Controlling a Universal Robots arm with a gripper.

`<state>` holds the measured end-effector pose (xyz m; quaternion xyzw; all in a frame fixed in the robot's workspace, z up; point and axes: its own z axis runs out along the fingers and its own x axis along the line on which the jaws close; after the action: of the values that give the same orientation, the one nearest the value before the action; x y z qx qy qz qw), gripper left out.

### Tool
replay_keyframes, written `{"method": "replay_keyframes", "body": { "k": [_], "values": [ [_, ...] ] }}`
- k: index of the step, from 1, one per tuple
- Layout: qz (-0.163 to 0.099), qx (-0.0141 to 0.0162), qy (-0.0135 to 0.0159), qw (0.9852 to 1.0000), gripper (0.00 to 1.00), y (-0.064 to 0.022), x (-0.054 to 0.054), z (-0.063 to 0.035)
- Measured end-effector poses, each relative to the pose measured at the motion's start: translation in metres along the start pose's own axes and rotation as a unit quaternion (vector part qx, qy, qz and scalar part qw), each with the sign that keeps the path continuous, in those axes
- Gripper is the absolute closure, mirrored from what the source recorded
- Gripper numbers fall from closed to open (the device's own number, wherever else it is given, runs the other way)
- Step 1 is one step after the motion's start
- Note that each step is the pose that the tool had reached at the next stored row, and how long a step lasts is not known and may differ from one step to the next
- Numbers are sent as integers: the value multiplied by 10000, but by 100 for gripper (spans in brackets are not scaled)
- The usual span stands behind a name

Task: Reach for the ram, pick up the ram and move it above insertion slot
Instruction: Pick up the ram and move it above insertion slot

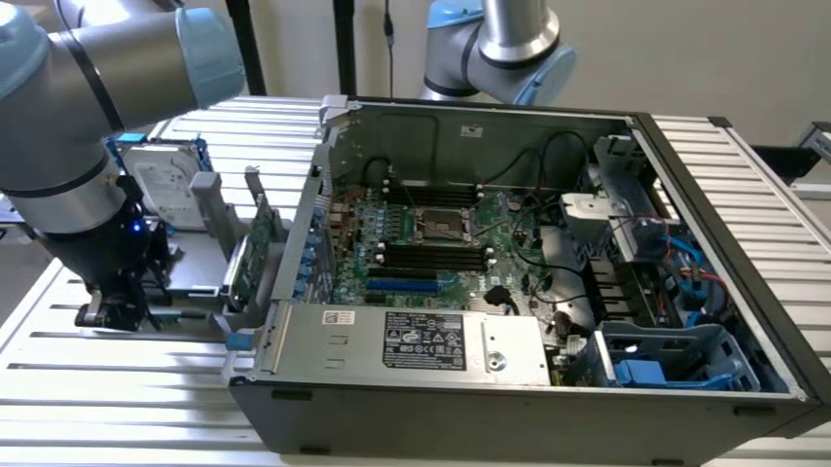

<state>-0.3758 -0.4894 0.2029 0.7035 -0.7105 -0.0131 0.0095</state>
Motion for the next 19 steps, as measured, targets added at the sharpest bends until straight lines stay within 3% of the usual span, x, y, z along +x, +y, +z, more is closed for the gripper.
{"method": "replay_keyframes", "body": {
  "k": [9,14,17,18,19],
  "values": [
    [-86,-1,-47,10000,58,-3,0,31],
    [-107,-1,-56,9999,60,-3,0,50],
    [-115,-2,-58,9999,78,-3,1,60],
    [-117,-2,-59,9999,78,-3,0,63],
    [-117,-2,-59,9999,85,-3,1,65]
  ]
}}
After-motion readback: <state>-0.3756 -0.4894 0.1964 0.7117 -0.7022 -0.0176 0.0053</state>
